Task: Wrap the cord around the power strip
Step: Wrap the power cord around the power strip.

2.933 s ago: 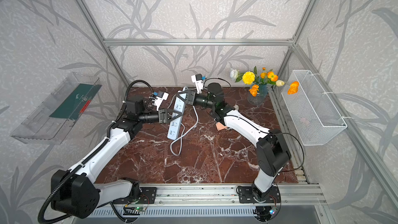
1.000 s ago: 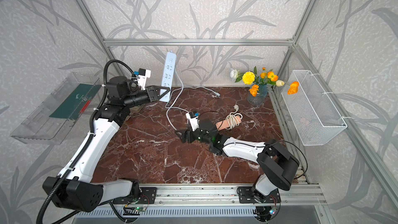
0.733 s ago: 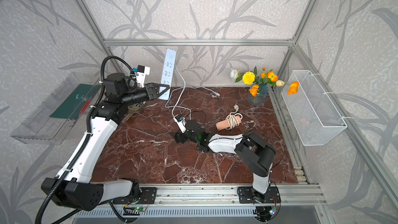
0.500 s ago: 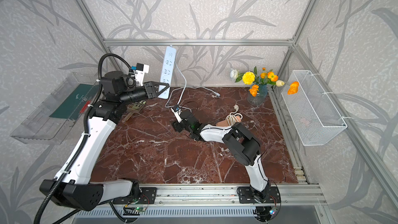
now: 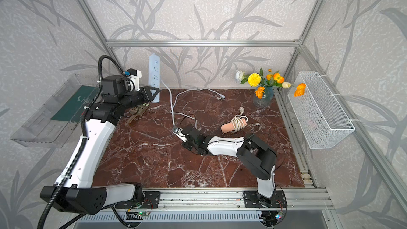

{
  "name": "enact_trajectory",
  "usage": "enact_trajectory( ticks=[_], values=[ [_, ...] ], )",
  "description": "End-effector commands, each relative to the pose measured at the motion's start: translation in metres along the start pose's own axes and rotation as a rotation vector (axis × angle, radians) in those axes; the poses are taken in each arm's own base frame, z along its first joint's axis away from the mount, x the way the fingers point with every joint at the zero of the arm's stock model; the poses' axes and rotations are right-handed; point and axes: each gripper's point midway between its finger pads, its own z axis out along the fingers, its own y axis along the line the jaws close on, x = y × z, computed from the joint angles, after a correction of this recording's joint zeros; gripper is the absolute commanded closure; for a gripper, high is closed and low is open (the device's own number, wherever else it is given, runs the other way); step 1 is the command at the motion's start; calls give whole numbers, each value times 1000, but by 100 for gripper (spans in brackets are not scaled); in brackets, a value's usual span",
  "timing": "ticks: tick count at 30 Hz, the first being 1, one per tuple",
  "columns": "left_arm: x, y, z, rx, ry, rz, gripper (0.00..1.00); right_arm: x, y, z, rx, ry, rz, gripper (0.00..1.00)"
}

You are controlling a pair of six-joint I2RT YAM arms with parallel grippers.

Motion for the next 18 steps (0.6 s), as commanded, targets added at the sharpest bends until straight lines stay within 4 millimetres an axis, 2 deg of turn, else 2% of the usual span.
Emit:
enact_trajectory(
  ticks=[1,4,6,9,10,12,14,16,18],
  values=[
    [5,51,8,-252,-9,183,100,-12,0,-58,32,6,-319,100],
    [36,57,25,-256,105,290,100,-37,-13,-98,82,-72,-443,100],
    [61,56,33,-264,204,395,100,-65,-30,-132,131,-145,-512,100],
    [97,51,46,-242,335,525,100,-112,-26,-179,74,-335,-572,100],
    [107,47,49,-214,369,555,100,-123,-23,-189,53,-379,-591,100],
    [127,33,52,-119,417,575,100,-146,-27,-203,47,-432,-606,100],
    [140,17,51,-11,429,582,100,-166,-42,-211,50,-471,-596,100],
    [157,-2,47,99,456,631,100,-181,-71,-217,68,-506,-551,100],
    [181,-23,38,229,504,692,100,-187,-100,-213,66,-490,-521,100]
  ],
)
